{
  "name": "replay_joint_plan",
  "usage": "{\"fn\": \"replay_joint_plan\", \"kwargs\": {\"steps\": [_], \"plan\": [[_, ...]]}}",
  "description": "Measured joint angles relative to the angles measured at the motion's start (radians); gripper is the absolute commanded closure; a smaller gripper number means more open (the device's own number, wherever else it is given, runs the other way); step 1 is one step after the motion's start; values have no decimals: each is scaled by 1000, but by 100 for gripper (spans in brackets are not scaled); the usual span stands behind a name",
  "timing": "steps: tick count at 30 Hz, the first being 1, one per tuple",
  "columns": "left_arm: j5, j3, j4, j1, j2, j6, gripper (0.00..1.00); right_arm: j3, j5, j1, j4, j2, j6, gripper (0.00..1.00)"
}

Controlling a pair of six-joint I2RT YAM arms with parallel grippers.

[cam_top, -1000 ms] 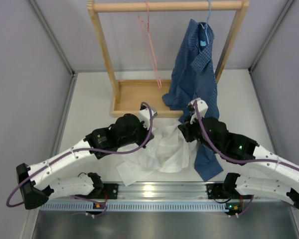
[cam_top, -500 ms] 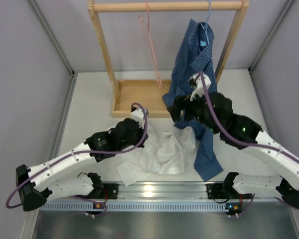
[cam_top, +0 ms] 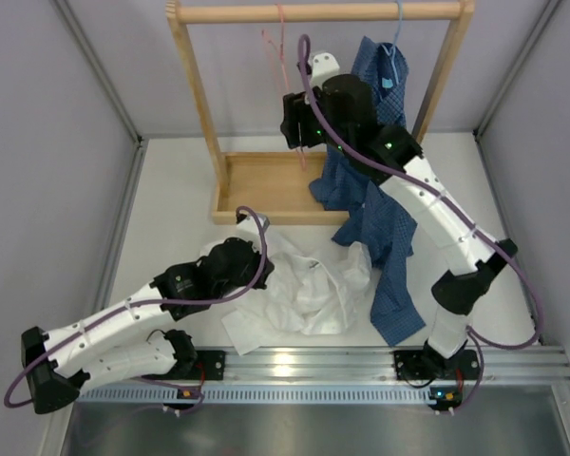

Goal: Place the shirt on the hanger

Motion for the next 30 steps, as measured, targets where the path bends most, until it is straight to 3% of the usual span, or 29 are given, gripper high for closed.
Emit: {"fn": "replay_joint_plan", "kwargs": {"steps": [5,11,19,30], "plan": [[-3,0,-1,0,-40,8,100,51,33,-4,-41,103,-30,69],[-6,-2,-6,0,-45,11,100,58,43,-26,-56,118,-39,92],[-6,-13,-8,0,-43,11,100,63,45,-30,-56,118,-36,85],[4,-14,-8,0,-20,11,100,41,53,-30,-45,95,-37,100]]}}
